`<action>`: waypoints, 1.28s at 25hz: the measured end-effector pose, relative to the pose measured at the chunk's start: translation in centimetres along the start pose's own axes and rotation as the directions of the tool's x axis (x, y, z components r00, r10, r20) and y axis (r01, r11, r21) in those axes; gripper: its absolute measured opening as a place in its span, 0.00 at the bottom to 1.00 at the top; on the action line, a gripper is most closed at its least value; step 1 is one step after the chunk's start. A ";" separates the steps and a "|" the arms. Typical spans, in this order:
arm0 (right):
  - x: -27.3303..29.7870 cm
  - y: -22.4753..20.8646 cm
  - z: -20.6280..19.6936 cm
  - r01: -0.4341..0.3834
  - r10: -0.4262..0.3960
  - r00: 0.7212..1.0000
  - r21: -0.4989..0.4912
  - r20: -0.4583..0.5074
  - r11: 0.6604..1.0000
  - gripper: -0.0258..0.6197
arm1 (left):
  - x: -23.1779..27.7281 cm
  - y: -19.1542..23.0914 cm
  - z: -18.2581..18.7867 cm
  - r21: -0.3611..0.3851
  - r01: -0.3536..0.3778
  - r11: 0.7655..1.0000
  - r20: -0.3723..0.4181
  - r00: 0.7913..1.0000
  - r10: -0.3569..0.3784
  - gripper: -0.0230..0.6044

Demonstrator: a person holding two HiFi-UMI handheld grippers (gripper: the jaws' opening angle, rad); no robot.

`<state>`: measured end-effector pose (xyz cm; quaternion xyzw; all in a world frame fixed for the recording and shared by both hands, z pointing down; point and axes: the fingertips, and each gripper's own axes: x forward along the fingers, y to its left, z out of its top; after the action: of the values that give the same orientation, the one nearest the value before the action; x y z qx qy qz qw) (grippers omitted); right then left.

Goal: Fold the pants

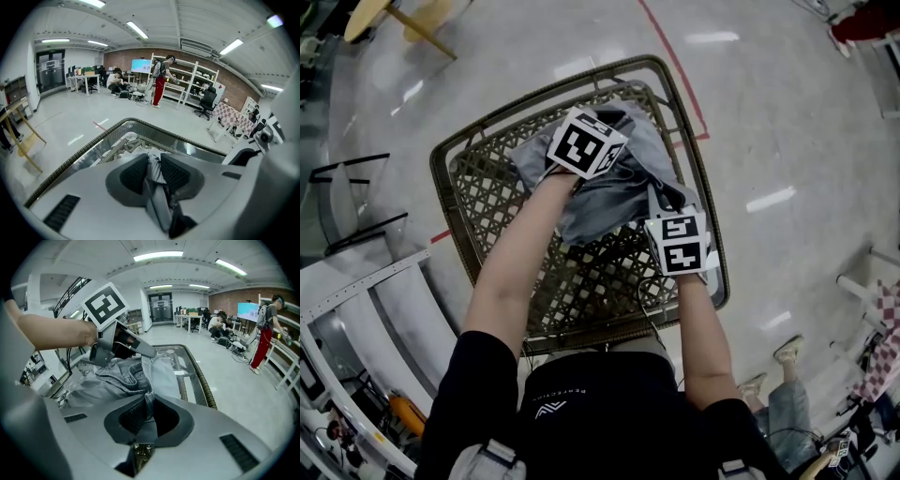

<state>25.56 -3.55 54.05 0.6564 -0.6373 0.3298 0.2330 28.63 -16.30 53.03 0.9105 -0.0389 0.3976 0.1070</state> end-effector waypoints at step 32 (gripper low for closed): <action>-4.5 -1.1 -0.7 0.133 -0.140 0.988 0.100 0.068 0.986 0.17 | -8.8 1.7 -4.1 -0.094 -0.055 0.994 0.077 0.995 0.062 0.20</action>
<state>26.66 0.11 51.36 0.7208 -0.5827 0.3182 0.1994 19.47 -17.16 49.57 0.9183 -0.0883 0.3615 0.1354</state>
